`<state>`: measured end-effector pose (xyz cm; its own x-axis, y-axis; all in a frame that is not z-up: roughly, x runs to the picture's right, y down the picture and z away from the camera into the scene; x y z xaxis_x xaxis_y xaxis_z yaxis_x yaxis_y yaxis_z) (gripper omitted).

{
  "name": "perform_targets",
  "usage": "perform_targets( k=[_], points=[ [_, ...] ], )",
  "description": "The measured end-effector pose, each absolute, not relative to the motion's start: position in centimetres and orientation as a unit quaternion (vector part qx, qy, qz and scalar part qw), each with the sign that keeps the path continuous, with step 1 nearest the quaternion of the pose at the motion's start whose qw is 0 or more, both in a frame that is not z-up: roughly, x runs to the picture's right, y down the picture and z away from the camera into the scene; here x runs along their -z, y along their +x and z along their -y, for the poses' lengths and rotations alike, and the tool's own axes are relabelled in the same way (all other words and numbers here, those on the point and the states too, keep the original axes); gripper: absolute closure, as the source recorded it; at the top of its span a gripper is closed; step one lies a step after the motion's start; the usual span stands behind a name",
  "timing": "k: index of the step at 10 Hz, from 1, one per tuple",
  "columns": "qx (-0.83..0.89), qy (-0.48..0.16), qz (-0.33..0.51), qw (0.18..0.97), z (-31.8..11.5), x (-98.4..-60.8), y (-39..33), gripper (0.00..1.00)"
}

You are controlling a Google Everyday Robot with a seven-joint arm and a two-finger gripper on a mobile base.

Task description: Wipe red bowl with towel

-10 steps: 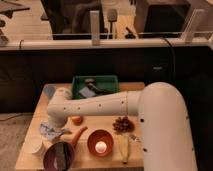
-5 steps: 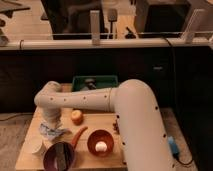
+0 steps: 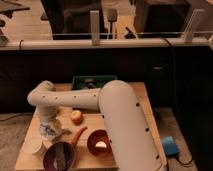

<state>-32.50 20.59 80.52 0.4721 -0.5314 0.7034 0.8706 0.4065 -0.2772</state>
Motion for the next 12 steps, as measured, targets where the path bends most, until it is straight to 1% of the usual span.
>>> perform_targets(
  k=[3,4,5,7,8,10,11,12],
  points=[
    [0.454,-0.325,0.272,0.784,-21.5,-81.2,-34.0,0.21],
    [0.456,-0.324,0.273,0.783,-21.7,-81.7,-34.1,0.27],
    [0.459,-0.323,0.274,0.781,-22.1,-82.1,-34.4,0.38],
    [0.449,-0.326,0.270,0.787,-22.7,-83.2,-33.9,0.56],
    [0.442,-0.324,0.269,0.792,-23.0,-83.6,-32.8,0.68],
    [0.438,-0.316,0.267,0.798,-22.8,-83.1,-32.6,0.86],
    [0.432,-0.308,0.263,0.805,-22.6,-82.7,-32.3,0.97],
    [0.428,-0.301,0.260,0.811,-22.3,-82.4,-31.8,1.00]
  ],
)
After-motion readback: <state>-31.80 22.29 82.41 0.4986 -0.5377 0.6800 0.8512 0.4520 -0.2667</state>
